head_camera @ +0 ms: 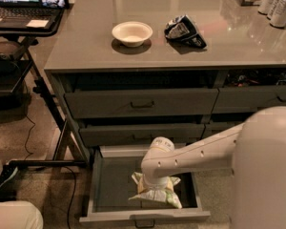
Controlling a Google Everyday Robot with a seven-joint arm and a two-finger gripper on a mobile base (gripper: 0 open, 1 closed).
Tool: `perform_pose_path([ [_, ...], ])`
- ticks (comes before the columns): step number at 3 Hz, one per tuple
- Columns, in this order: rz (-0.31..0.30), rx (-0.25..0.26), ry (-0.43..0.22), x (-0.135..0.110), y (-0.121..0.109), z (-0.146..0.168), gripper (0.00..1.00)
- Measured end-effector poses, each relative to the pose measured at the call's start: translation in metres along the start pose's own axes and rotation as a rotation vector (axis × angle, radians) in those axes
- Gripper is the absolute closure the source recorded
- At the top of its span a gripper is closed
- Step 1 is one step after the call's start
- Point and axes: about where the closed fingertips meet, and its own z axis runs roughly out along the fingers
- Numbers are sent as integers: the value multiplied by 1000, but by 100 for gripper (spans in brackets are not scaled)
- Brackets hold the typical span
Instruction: Pick green jalapeno chip bag from bottom drawer and place on counter
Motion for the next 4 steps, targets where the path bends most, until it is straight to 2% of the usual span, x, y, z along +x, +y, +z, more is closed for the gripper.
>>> perform_pose_path([
  [1,41,8,-23,-6,-2,-10,100],
  [2,41,9,-23,-6,-2,-10,100],
  [3,9,68,22,-4,-16,-37,100],
  [4,-5,184,88,19,-43,-96,100],
])
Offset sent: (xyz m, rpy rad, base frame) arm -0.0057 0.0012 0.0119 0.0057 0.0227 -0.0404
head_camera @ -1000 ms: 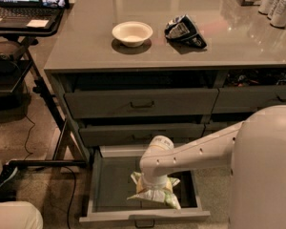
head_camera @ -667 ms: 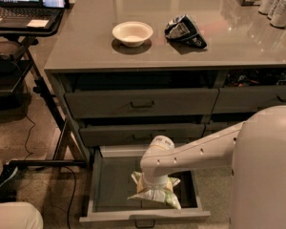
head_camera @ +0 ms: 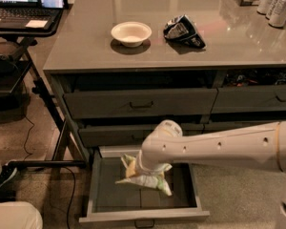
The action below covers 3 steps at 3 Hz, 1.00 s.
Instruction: Pick green jalapeno chip bag from bottom drawer and place on counter
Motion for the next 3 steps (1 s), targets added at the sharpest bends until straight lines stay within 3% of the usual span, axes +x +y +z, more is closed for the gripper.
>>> perform_pose_path([
  [1,21,140,5,32,-37,-48,100],
  [2,122,294,-10,66,-72,-100,100],
  [3,122,294,-10,66,-72,-100,100],
])
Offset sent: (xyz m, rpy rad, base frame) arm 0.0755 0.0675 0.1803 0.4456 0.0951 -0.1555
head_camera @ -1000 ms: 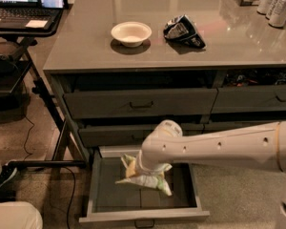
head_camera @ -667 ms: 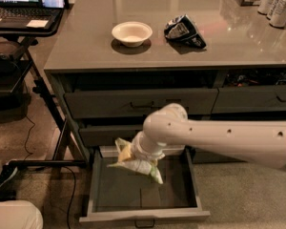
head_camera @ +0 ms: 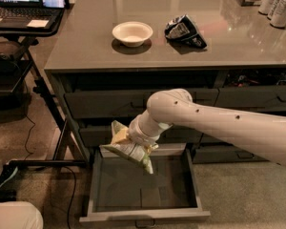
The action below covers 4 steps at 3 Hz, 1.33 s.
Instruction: Pick green jalapeno chip bag from bottom drawer and place on counter
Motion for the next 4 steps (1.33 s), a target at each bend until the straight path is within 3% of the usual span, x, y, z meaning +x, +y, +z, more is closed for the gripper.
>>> perform_pose_path([
  [1,15,44,14,-6,1,-1,100],
  [2,25,101,77,2,-27,-42,100],
  [3,53,185,99,21,-59,-84,100],
  [4,84,302,72,49,-91,-118,100],
])
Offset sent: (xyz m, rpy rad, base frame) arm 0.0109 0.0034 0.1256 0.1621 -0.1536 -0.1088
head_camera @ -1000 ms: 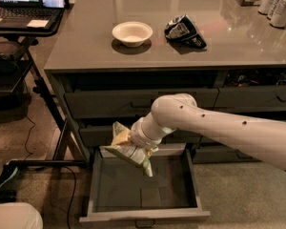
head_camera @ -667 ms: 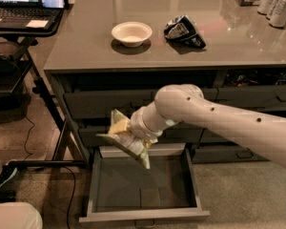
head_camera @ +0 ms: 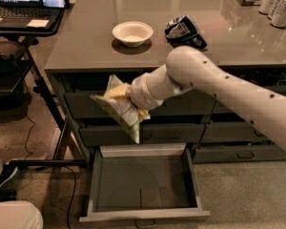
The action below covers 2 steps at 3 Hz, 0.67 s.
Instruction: Pick green jalapeno chip bag from bottom drawer and place on counter
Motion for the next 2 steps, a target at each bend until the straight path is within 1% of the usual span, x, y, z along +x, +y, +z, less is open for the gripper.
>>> perform_pose_path([
  [1,117,156,-8,32,-31,-18,100],
  [2,117,156,-7,32,-31,-18,100],
])
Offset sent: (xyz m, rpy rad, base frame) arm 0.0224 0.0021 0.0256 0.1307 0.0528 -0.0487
